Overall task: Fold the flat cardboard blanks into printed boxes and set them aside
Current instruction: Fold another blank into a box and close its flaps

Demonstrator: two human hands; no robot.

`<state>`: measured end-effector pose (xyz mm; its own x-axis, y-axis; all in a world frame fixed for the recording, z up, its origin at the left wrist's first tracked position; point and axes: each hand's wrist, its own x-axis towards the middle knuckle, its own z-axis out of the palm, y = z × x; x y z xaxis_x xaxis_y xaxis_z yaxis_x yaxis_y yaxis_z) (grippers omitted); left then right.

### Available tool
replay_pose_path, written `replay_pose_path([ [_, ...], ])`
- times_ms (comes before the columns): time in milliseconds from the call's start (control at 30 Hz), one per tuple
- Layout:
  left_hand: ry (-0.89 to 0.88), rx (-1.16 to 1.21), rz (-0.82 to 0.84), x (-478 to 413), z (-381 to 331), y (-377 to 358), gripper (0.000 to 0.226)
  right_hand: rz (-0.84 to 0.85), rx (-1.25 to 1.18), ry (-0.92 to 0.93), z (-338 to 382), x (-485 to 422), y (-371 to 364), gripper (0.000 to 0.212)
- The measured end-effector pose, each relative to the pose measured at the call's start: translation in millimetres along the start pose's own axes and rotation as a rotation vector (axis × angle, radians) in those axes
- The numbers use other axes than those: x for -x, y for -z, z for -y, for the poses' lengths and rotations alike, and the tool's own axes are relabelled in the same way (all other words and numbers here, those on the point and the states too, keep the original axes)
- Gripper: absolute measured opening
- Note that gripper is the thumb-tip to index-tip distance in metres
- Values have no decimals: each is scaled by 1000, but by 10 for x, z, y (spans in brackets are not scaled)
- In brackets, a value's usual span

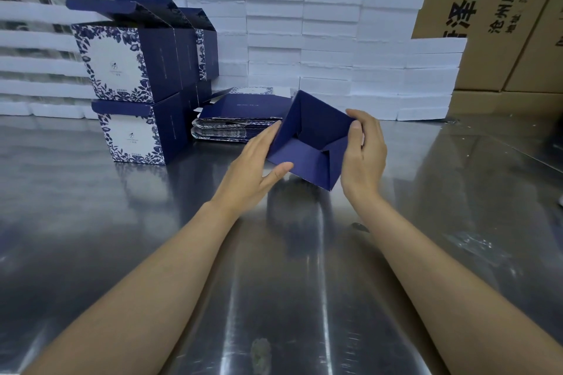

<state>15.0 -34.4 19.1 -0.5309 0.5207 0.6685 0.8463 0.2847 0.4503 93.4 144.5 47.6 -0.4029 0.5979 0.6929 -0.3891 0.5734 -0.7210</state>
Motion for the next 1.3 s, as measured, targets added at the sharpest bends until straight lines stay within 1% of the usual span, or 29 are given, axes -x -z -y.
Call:
replay_pose_path([
  [100, -7, 17, -94, -1, -27, 12, 68, -13, -57, 85, 14, 47, 7, 31],
  [167, -19, 73, -162, -15, -42, 2, 66, -12, -120, 163, 21, 62, 1, 35],
  [200, -4, 123, -184, -22, -45, -11, 67, 16, -147, 181, 24, 72, -11, 37],
  [300, 75, 227, -186, -26, -92, -51, 70, 134, -135, 213, 0, 130, -50, 46],
  [333, 98, 262, -213, -37, -112, -60, 69, 165, -119, 233, -13, 138, -54, 51],
  [367, 135, 323, -264, -52, -137, -62, 66, 189, -118, 252, -27, 137, -59, 56],
  [433, 287, 512, -386, -94, -185, -73, 61, 233, -134, 275, -35, 121, -76, 62],
  [467, 386, 621, -422, -115, -197, -83, 59, 256, -144, 265, -27, 124, -96, 63],
  [533, 537, 848, -426, -128, -196, -122, 58, 292, -142, 209, -17, 164, -140, 62],
  [633, 610, 1076, -433, -131, -135, -146, 63, 273, -98, 98, -63, 230, -162, 50],
  [733, 642, 1193, -451, -162, -46, -103, 75, 216, -202, -127, -97, 216, -168, 29],
  [800, 615, 1109, -372, -165, -22, -113, 71, 184, -219, -185, -99, 204, -170, 24],
  [867, 567, 923, -316, -133, -39, -150, 67, 173, -221, -217, -82, 211, -167, 20],
  [933, 496, 722, -349, -110, -76, -157, 62, 159, -228, -243, -78, 215, -159, 15],
  [967, 451, 662, -394, -107, -89, -155, 55, 155, -234, -254, -81, 214, -156, 15],
  [1033, 382, 558, -464, -99, -97, -141, 37, 160, -242, -271, -68, 216, -155, 19],
  [1067, 361, 507, -472, -90, -102, -134, 33, 174, -240, -270, -64, 224, -160, 21],
  [1167, 346, 467, -399, -57, -133, -136, 47, 258, -209, -268, -36, 258, -185, 32],
  [1200, 341, 460, -370, -48, -136, -140, 50, 283, -220, -294, -25, 257, -196, 36],
  [1300, 301, 428, -295, -49, -172, -136, 44, 332, -268, -449, -6, 230, -199, 54],
])
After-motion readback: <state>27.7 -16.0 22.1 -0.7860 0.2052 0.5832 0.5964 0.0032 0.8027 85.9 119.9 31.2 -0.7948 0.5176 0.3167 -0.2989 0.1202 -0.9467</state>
